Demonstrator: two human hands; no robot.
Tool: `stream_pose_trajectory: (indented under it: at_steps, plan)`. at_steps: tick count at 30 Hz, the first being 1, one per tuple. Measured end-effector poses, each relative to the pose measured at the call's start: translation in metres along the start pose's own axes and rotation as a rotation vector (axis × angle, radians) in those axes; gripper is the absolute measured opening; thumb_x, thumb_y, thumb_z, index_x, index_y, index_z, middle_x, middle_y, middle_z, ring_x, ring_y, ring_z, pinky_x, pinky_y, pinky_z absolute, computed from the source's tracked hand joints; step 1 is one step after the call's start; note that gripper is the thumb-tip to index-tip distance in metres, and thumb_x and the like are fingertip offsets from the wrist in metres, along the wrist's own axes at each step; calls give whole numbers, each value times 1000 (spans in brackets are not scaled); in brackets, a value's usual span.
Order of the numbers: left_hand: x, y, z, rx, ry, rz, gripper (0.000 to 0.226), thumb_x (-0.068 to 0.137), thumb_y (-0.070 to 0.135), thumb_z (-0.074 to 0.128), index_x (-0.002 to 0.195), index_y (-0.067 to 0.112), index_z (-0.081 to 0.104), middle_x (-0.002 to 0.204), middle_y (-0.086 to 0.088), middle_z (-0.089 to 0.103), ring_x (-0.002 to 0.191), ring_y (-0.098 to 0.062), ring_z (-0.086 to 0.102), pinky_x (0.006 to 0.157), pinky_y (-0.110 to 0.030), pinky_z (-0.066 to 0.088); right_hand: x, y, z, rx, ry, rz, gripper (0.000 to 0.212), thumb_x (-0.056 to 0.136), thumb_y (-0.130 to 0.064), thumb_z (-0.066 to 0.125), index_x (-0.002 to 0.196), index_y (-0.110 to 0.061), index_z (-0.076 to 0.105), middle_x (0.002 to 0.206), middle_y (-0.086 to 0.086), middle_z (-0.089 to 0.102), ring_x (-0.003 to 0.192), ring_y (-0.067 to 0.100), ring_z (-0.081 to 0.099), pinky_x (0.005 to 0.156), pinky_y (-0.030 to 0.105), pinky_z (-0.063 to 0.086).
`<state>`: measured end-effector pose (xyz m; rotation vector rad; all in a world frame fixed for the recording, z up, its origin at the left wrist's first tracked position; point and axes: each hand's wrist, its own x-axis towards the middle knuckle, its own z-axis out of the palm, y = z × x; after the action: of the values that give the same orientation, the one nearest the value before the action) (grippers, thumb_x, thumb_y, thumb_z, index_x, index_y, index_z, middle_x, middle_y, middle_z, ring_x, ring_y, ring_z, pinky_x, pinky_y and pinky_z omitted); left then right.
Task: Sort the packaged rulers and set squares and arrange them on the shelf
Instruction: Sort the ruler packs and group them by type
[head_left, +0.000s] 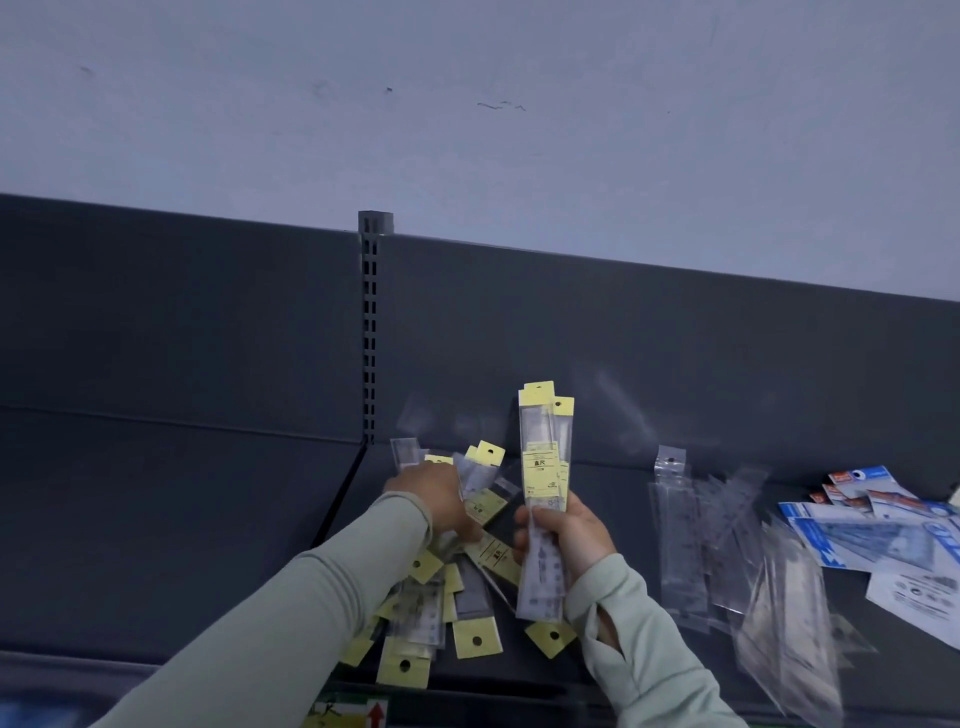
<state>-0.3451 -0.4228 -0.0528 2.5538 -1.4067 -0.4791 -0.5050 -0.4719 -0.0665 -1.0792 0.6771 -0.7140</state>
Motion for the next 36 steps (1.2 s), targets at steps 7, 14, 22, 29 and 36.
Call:
stream_pose_trajectory:
  at_steps: [7, 14, 22, 29, 36]
  plan:
    - [11, -2, -4, -49, 91, -25, 8, 89, 10, 48, 85, 13, 55, 99, -7, 64, 100, -26, 61, 88, -39, 43, -2, -1, -3, 53, 86, 9, 12, 101, -14, 42, 99, -8, 52, 63, 11, 56, 38, 17, 52, 42, 24, 46]
    - [-1, -14, -26, 369, 778, 81, 19, 84, 17, 55, 83, 28, 70, 109, 4, 56, 117, -24, 40, 109, -53, 8, 1, -6, -3, -78, 177, -95, 17, 102, -12, 36, 116, -9, 47, 69, 13, 61, 37, 14, 51, 42, 22, 44]
    - [-6, -5, -31, 120, 997, 365, 22, 74, 14, 52, 56, 22, 61, 116, -3, 57, 121, -26, 41, 109, -56, 13, -10, -8, 20, -183, 148, -84, 14, 102, -12, 36, 104, -11, 50, 72, 14, 54, 50, 18, 39, 42, 19, 35]
    - [-16, 9, -42, 43, 822, 280, 15, 80, 22, 53, 76, 30, 66, 132, 6, 41, 132, -16, 22, 114, -51, 5, -13, -6, 18, -394, 28, -91, 23, 82, -25, 71, 96, -13, 57, 80, 4, 63, 66, 15, 57, 56, 21, 48]
    - [-17, 13, -34, 3, 733, 309, 53, 83, 18, 57, 132, 31, 43, 152, -2, 14, 142, -22, 10, 114, -46, 11, -2, 2, 13, -610, 97, -96, 8, 86, -5, 59, 89, -12, 57, 77, 5, 55, 66, 15, 48, 60, 23, 41]
